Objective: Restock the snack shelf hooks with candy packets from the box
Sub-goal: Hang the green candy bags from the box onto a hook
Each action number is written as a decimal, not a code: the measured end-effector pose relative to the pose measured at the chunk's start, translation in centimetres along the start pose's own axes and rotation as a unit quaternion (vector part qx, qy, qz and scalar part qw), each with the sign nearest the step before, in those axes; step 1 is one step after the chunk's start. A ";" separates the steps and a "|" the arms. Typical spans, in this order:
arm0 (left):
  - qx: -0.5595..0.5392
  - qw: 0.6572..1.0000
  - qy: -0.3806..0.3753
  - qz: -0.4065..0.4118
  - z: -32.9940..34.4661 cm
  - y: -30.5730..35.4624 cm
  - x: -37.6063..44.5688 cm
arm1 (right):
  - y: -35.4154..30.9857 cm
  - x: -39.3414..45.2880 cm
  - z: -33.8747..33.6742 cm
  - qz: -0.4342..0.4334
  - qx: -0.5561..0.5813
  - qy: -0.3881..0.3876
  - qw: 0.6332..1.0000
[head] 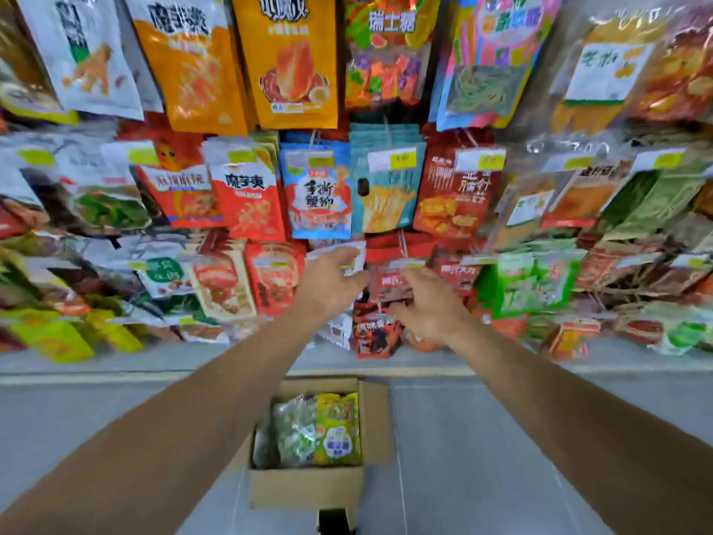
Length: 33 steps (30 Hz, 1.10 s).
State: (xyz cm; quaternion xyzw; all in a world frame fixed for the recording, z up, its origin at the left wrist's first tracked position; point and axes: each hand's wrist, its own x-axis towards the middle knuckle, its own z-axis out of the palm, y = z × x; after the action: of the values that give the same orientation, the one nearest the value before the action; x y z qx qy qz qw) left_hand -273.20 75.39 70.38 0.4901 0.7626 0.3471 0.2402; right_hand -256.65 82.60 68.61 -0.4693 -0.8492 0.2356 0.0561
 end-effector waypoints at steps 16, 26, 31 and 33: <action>-0.077 0.957 -0.097 -0.262 3.4 -27.0 -8.5 | -2.5 -2.4 27.1 0.116 0.044 -0.249 0.961; -0.080 0.918 -0.163 -0.353 10.0 -43.4 -5.1 | -0.4 5.2 42.0 0.200 0.070 -0.272 0.939; -0.070 0.910 -0.180 -0.367 16.7 -50.8 -3.3 | 4.5 8.3 51.0 0.241 0.097 -0.266 0.928; -0.075 0.903 -0.181 -0.382 20.3 -54.3 -2.9 | 7.4 8.9 55.2 0.257 0.096 -0.287 0.918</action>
State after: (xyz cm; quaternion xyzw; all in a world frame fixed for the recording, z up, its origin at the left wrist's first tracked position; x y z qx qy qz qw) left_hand -289.18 63.61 15.86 0.1958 0.8068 0.1897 0.5242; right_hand -273.36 74.01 15.40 -0.5756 -0.6526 0.4468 -0.2075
